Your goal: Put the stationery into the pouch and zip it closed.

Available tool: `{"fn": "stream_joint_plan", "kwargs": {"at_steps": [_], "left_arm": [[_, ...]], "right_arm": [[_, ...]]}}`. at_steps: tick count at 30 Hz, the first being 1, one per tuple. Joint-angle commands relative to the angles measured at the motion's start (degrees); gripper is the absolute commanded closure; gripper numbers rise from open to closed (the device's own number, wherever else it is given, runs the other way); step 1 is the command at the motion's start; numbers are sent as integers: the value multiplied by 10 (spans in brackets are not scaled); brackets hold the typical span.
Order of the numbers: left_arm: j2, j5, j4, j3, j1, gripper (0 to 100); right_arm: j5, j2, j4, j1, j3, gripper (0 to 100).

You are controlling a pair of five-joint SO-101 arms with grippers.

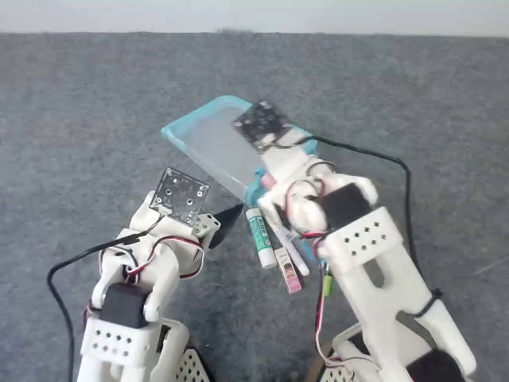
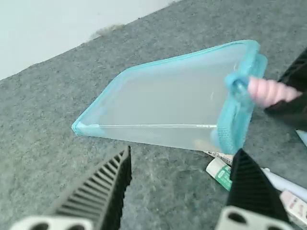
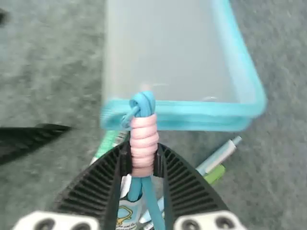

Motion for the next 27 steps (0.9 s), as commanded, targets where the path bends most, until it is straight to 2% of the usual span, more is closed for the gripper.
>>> {"fn": "stream_joint_plan", "kwargs": {"at_steps": [1,7,16,21,27], "left_arm": [[-14,12,-1,-8,4,687],[-9,11,-28,0,-20,687],[-9,10,-47,22,0,687],[-9,10,-52,36,39,687],[-8,10,-91,57,20,688]], "right_arm": [[-11,14,-3,-23,-33,991],[-11,-1,-9,-25,-22,991],[-11,-53,7,-23,-22,991],[-11,-55,8,-25,-20,991],[-11,-59,22,-26,-20,991]]}}
